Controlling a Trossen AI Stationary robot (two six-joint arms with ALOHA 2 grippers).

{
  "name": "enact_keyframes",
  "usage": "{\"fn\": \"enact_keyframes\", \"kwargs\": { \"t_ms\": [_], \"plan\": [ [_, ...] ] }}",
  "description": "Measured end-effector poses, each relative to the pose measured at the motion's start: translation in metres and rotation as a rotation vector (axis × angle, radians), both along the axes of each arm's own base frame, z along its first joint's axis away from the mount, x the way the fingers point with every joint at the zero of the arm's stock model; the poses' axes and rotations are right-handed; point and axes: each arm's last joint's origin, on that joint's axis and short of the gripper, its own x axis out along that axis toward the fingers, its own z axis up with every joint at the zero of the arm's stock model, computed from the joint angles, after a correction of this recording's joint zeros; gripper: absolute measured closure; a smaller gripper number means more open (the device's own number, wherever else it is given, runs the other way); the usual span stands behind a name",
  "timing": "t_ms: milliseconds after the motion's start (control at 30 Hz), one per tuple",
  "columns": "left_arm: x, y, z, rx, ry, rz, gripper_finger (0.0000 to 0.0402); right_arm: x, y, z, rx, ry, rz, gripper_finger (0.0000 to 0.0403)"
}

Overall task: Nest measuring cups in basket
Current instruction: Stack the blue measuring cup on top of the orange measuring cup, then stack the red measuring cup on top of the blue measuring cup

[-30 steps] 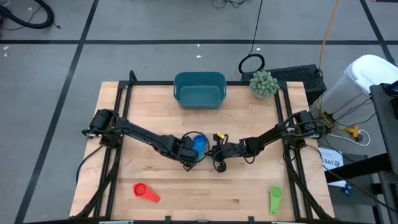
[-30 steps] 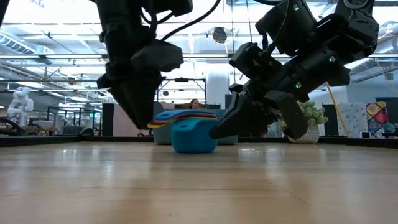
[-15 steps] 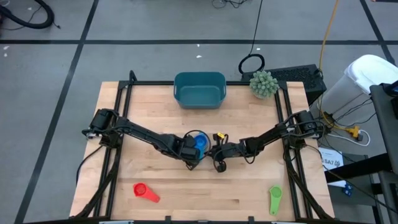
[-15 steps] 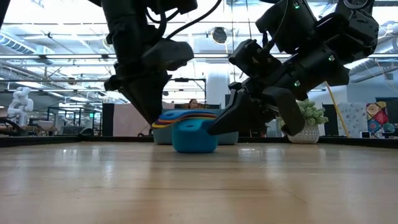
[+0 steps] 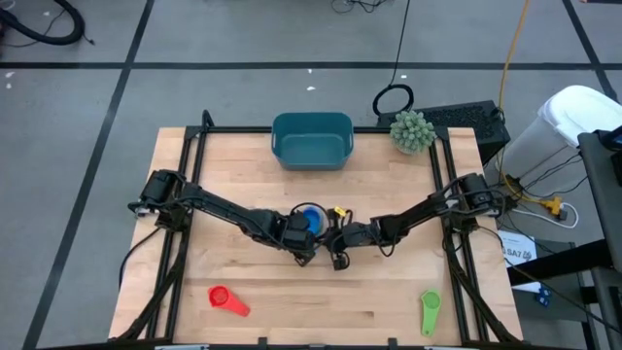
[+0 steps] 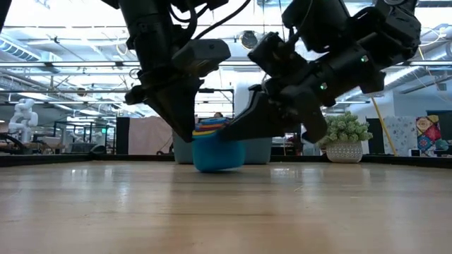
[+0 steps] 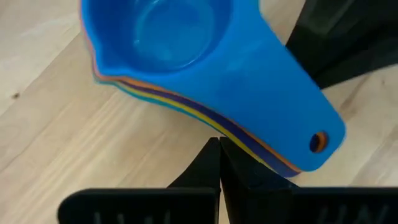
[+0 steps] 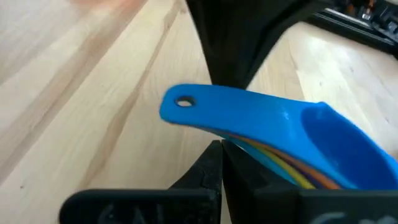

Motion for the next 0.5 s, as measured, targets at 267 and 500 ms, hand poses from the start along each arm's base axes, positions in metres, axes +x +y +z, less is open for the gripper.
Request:
{"fn": "enact_keyframes", "kwargs": {
  "t_ms": [267,500],
  "plan": [
    [-0.007,0.000,-0.002,0.018,0.072,-0.004,0.0400,0.004,0.005,-0.015,-0.007,0.124,0.025,0.0403],
    [-0.015,0.001,-0.004,0.038,0.154,-0.006,0.0400,-0.004,0.008,-0.022,0.001,0.176,0.024,0.0403]
  ]
}}
